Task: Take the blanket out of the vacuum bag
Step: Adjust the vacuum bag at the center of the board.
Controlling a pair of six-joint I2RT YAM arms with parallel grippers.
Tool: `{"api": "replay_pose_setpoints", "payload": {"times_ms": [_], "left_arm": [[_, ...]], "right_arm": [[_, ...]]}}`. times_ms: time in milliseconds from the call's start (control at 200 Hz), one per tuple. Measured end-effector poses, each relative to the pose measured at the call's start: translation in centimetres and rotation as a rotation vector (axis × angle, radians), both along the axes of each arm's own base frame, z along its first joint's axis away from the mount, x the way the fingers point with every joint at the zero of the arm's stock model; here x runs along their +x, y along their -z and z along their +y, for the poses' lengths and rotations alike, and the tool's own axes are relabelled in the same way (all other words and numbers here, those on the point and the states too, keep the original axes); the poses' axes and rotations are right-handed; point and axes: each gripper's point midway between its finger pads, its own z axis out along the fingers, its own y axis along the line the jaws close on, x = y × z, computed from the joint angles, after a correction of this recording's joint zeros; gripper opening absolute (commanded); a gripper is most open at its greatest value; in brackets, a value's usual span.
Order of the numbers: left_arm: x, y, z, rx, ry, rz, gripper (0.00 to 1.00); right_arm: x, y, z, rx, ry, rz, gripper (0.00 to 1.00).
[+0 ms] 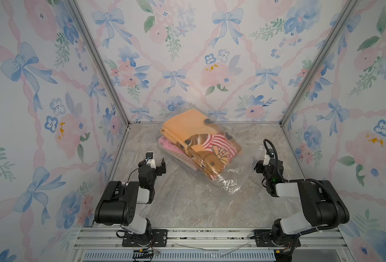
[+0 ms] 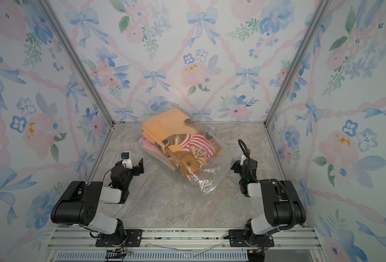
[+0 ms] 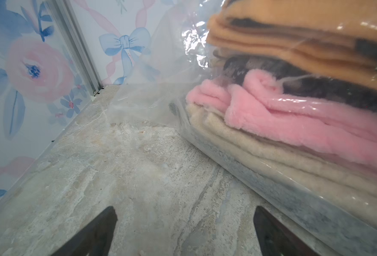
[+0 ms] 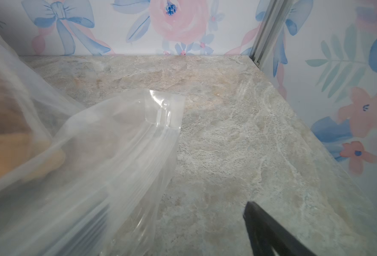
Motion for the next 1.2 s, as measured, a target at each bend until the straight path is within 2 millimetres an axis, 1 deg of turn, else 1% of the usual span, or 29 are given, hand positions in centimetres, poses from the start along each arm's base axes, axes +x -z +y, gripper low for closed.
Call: {"api": "replay_pose_setpoints", "payload": {"times_ms": [670,830,930,1005,1070,1095,1130,1170,1200], "left_arm": [[0.0,0.0,0.2,-0.001,-0.002,0.0,0.98],[0.0,0.0,0.1,-0.002,0.001,0.0,0.98],[0.0,0.0,0.1,-0.002,0.001,0.0,0.98],[0.0,0.0,0.1,-0.002,0.001,0.0,0.98],[0.0,0.0,0.2,0.001,-0.006,0.007,0.97],[0.1,-0.2,0.3,0.005,-0.015,0.014,0.96],[0.1,-0.7,0.5,0.011,-0.034,0.021,0.95],[0.5,-2.1,0.7,0.006,-0.065,0.013,0.95],[0.9,-3.7,1.1,-0.014,-0.098,-0.002,0.93]], "right_arm": [[0.0,0.0,0.0,0.0,-0.001,0.0,0.96],[0.1,-0.6,0.0,0.002,-0.001,-0.031,0.96],[-0.2,-0.6,0.0,0.002,-0.001,-0.044,0.96],[-0.8,-0.5,-0.1,0.002,0.003,-0.048,0.96],[-1.7,-1.2,-0.2,-0.007,0.018,-0.062,0.96],[-2.0,-1.8,-0.3,-0.012,0.028,-0.068,0.96],[-2.5,-3.3,-0.4,-0.015,0.044,-0.086,0.96],[-2.9,-5.4,-0.6,-0.004,0.07,-0.108,0.96],[-3.2,-7.0,-0.8,0.01,0.091,-0.124,0.96]]}}
